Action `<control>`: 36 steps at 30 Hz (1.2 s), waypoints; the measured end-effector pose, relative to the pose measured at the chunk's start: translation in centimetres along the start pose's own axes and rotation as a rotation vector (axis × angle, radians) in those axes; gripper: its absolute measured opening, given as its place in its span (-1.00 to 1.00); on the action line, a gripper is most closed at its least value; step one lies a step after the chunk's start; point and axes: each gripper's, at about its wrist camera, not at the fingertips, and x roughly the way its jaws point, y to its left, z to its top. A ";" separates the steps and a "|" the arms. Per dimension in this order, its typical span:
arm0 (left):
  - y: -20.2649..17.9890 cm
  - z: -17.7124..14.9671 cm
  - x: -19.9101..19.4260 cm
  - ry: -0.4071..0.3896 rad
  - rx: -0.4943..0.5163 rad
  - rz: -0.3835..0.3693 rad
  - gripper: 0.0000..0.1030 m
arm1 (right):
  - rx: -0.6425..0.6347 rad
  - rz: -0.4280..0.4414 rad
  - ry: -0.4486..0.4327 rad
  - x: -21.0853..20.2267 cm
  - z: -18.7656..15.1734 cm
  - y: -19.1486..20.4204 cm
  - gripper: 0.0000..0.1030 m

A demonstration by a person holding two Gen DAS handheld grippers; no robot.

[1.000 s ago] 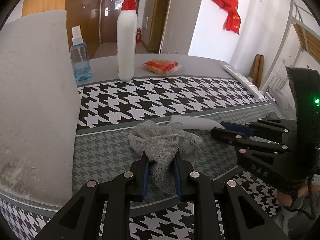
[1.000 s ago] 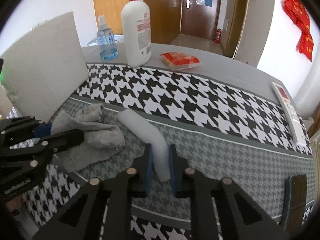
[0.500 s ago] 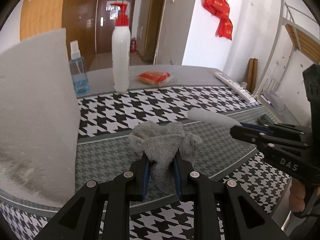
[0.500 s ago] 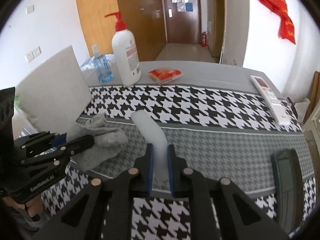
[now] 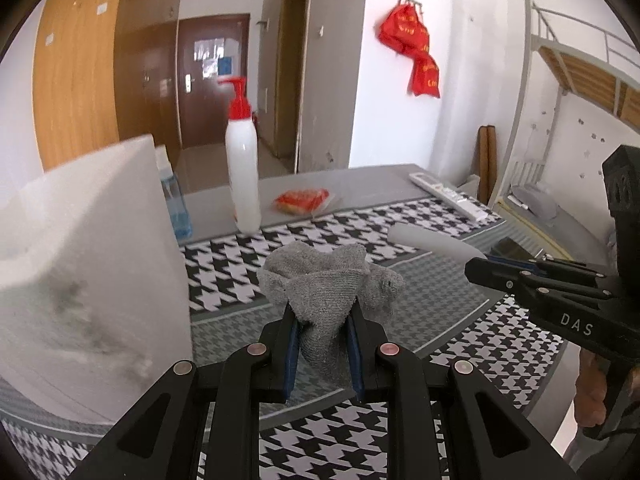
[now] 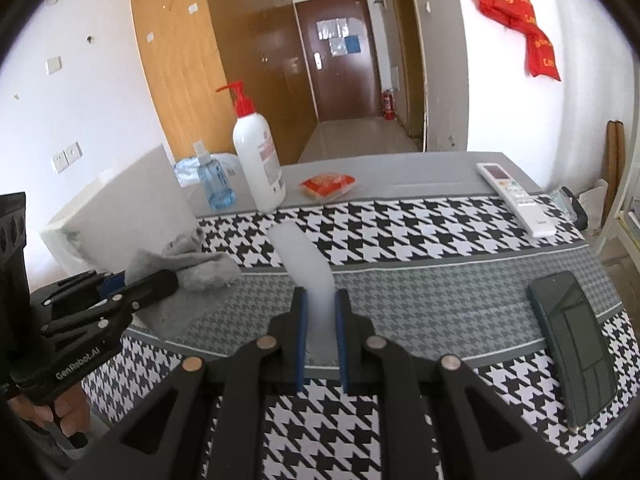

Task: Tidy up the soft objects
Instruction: 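Lift the grey cloth and white rod and carry both over the foam box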

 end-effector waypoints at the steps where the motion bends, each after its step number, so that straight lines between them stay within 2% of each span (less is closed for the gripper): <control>1: 0.1 0.1 -0.3 -0.007 0.004 -0.002 -0.57 | 0.004 0.000 -0.006 -0.1 0.1 0.1 -0.69; 16: 1.0 1.4 -4.3 -0.115 0.037 -0.002 -0.57 | 0.004 -0.008 -0.088 -3.0 1.1 2.4 -0.69; 36: 2.9 2.1 -7.8 -0.221 0.024 0.049 -0.57 | -0.057 0.001 -0.175 -5.1 2.7 5.9 -0.68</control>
